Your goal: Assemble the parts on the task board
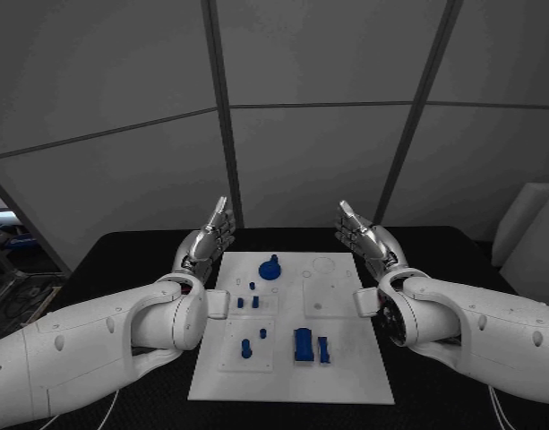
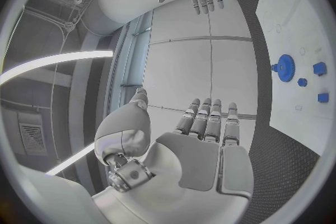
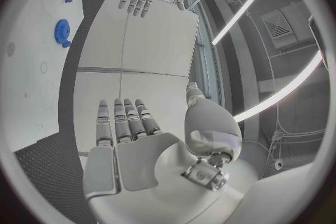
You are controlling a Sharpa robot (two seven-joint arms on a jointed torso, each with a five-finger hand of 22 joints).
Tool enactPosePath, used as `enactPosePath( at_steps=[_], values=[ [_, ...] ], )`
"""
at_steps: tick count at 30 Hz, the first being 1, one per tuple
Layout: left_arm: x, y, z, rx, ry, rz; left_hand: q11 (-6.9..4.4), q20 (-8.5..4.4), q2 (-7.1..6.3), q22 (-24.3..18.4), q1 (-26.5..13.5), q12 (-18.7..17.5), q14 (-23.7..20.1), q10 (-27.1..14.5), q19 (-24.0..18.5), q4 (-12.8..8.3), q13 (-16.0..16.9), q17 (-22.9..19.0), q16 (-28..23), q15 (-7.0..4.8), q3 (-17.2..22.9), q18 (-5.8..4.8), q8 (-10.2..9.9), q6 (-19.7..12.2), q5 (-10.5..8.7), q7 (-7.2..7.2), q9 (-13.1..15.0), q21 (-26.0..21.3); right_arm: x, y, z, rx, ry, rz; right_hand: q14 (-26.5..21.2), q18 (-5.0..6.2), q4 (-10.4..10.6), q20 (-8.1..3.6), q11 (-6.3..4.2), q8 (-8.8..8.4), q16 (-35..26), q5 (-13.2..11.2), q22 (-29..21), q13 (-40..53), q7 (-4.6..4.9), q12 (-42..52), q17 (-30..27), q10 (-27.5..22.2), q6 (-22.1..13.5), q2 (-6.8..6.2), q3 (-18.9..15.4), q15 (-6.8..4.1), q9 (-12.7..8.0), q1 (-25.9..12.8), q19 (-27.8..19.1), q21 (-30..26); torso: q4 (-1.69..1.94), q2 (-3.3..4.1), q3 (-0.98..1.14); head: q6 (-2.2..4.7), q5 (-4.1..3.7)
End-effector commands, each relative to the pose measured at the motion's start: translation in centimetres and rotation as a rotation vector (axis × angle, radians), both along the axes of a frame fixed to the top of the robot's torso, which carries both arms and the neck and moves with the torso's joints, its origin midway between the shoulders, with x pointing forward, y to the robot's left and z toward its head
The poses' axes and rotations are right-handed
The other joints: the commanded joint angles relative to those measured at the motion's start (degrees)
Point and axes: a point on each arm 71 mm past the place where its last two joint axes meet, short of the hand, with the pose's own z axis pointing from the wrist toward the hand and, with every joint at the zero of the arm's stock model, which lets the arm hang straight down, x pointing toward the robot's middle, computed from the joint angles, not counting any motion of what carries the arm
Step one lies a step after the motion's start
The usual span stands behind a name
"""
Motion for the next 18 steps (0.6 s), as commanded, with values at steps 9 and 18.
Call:
enactPosePath(
  at_steps=[9,18],
  values=[
    [-0.27,0.26,0.6,0.062,-0.058,0.069,-1.59,-5.87,0.07,-6.74,-14.17,-0.34,-10.07,-10.85,-7.01,-0.7,-0.11,-0.15,-0.38,-0.99,-0.07,-3.8,-0.25,-10.43,-0.4,-0.2,-0.14,-0.34,-0.65,-0.52,0.43,0.037,0.008,-0.117,-10.91,-5.71,-1.01,-5.5,-1.21,-0.44,-0.25,-0.79,-0.42,-0.1,-0.7,-0.4,-0.25,-11.05,-10.23,-0.04,-0.03,-0.49,-0.15,-16.12,-9.26,-0.59,0.09,-0.03,0.0,-0.01,0.0],
    [-0.27,0.26,0.6,0.062,-0.058,0.069,-1.59,-5.87,0.07,-6.74,-18.11,-0.34,-12.91,-13.9,-8.6,-0.7,-0.11,-0.15,-0.38,-0.99,-0.07,-3.8,-0.25,-13.4,-0.4,-0.2,-0.14,-0.34,-0.65,-0.52,0.43,0.037,0.008,-0.117,-13.98,-5.71,-1.01,-5.5,-1.21,-0.44,-0.25,-0.79,-0.42,-0.1,-0.7,-0.4,-0.25,-14.21,-13.12,-0.04,-0.03,-0.49,-0.15,-20.63,-11.94,-0.59,0.09,-0.03,0.0,-0.01,0.0]
  ],
)
